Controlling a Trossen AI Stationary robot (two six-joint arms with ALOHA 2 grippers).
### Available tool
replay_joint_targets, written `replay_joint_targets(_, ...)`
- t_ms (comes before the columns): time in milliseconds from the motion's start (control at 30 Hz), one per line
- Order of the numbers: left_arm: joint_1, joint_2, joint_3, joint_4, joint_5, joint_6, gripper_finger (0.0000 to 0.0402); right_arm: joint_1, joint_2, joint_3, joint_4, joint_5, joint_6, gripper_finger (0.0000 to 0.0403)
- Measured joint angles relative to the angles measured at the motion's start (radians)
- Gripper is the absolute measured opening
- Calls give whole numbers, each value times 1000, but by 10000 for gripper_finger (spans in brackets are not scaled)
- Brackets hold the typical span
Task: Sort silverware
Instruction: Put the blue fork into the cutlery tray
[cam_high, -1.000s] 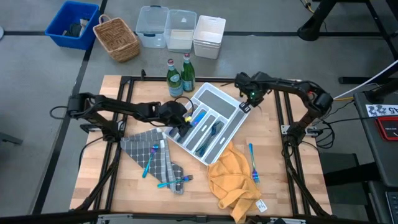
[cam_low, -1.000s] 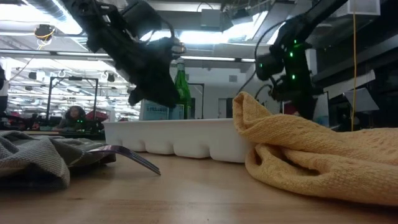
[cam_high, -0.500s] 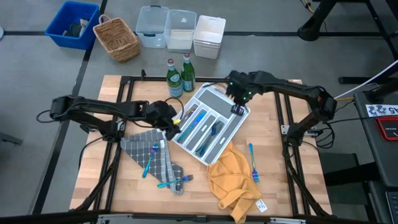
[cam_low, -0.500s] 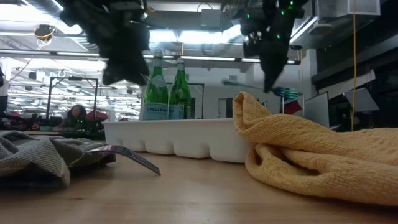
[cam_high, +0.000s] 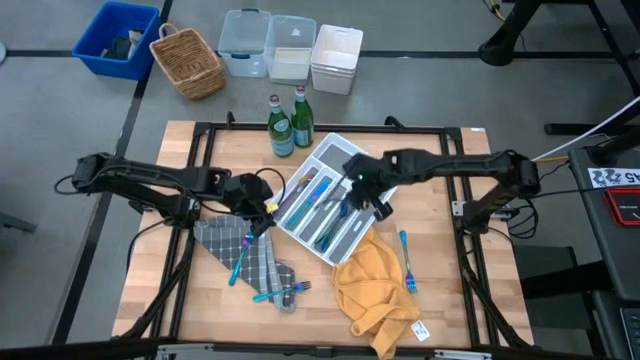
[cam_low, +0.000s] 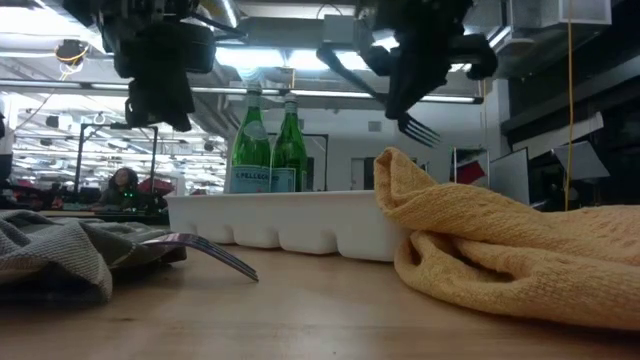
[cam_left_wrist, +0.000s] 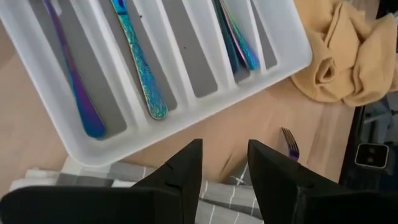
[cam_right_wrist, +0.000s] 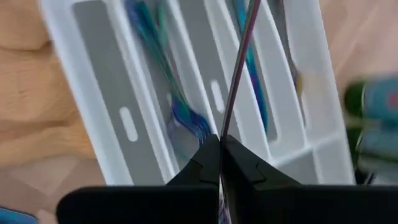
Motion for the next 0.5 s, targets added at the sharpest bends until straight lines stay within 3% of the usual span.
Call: replay_joint_targets(500,-25,2,0,4,-4,1,117,133,136,-2,90,35,-310,9)
